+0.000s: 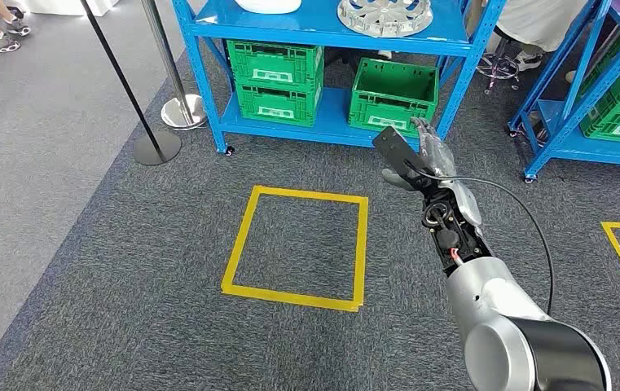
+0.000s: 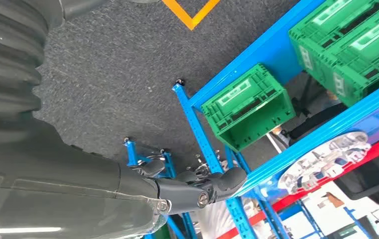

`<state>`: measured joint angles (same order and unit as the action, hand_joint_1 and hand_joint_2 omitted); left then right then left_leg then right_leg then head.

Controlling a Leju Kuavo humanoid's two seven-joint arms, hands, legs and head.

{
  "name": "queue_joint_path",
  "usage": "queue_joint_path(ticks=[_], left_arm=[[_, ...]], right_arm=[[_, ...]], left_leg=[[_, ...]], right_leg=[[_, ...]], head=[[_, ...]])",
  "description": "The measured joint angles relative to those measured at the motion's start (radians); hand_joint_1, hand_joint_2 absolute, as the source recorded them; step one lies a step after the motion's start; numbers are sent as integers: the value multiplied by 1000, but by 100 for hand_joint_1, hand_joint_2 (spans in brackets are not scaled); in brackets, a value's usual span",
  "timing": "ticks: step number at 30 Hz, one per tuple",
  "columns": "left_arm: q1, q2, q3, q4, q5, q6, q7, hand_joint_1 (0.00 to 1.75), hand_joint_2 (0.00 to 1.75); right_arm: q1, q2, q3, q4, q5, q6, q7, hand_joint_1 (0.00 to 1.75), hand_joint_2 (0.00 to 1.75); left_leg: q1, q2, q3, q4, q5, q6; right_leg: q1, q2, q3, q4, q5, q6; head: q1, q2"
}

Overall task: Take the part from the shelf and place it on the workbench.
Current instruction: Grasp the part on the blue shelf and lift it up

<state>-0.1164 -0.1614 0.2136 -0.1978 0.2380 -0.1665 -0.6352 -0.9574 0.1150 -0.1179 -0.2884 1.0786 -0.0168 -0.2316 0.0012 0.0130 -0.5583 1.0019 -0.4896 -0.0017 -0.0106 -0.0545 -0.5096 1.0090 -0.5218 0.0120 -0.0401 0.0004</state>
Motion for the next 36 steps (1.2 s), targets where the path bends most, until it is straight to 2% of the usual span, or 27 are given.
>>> queue_joint_path(ticks=[5, 11, 18, 28, 32, 36], left_arm=[[0, -1, 0, 0, 0, -15, 0, 0, 0], [1, -2, 0, 0, 0, 0, -1, 0, 0], [-1, -1, 6, 0, 27, 35, 0, 0, 0], [0, -2, 11, 0, 20, 46, -2, 0, 0], [0, -3, 10, 0, 3, 53, -2, 0, 0], [0, -5, 8, 0, -17, 35, -2, 0, 0]], right_arm=[[-25, 15, 20, 0, 35, 0, 19, 0, 175], [-81, 38, 58, -2, 81, 20, 83, 0, 175], [-142, 40, 83, -9, 101, 187, 126, 0, 175], [-157, 54, 68, -29, 26, 440, 89, 0, 175], [-160, 52, 56, -37, 11, 496, 87, 0, 175], [-160, 45, 40, -40, -4, 502, 83, 0, 175]], left_leg=[[0, 0, 0, 0, 0, 0], [0, 0, 0, 0, 0, 0], [0, 0, 0, 0, 0, 0], [0, 0, 0, 0, 0, 0], [0, 0, 0, 0, 0, 0], [0, 0, 0, 0, 0, 0]], right_leg=[[0, 0, 0, 0, 0, 0], [0, 0, 0, 0, 0, 0], [0, 0, 0, 0, 0, 0], [0, 0, 0, 0, 0, 0], [0, 0, 0, 0, 0, 0], [0, 0, 0, 0, 0, 0]], head=[[0, 0], [0, 0], [0, 0], [0, 0], [0, 0], [0, 0]])
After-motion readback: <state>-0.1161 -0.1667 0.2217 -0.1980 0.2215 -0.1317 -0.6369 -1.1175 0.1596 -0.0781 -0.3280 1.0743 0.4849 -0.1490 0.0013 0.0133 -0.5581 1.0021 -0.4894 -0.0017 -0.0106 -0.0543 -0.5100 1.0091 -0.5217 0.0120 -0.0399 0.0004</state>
